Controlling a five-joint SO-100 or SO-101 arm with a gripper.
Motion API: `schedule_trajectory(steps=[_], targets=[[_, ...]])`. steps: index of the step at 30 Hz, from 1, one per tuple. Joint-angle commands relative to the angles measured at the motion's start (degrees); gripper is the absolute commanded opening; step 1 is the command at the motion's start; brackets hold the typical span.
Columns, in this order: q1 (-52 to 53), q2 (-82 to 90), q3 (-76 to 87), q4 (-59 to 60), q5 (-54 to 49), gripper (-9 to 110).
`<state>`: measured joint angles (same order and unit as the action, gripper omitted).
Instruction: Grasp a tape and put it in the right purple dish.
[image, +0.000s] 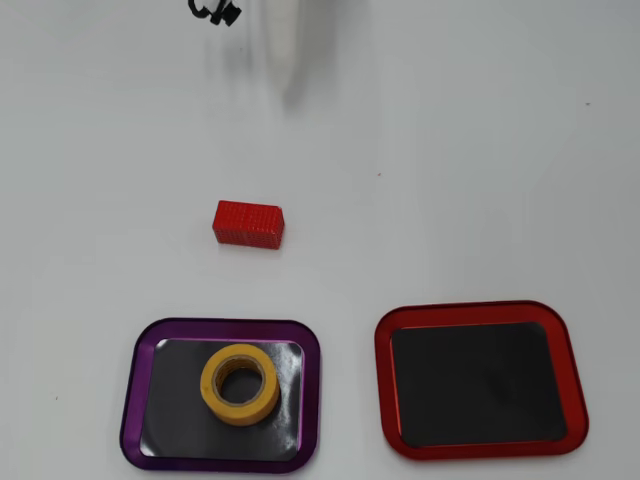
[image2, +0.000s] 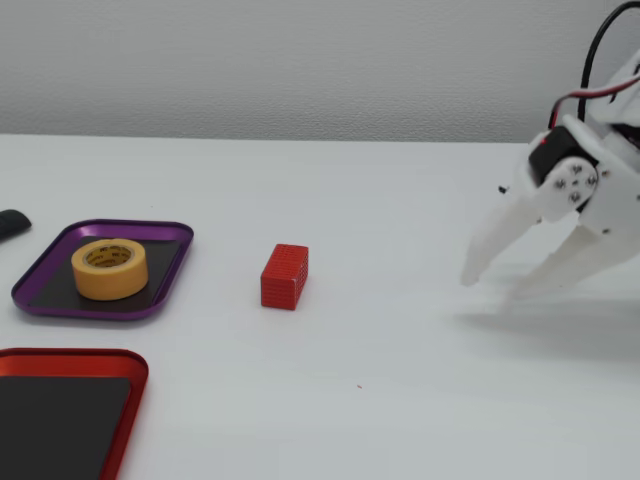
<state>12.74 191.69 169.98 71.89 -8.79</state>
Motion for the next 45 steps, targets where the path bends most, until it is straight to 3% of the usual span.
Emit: schedule_trajectory(steps=[1, 5, 9, 45], targets=[[-0.26, 4.92, 2.64, -0.35, 4.13, 11], [-0.26, 4.22, 2.55, -0.18, 6.33, 9], [-0.26, 4.22, 2.99, -0.09, 6.33, -1], [-0.35, 4.22, 3.52, -0.88, 6.5, 0]])
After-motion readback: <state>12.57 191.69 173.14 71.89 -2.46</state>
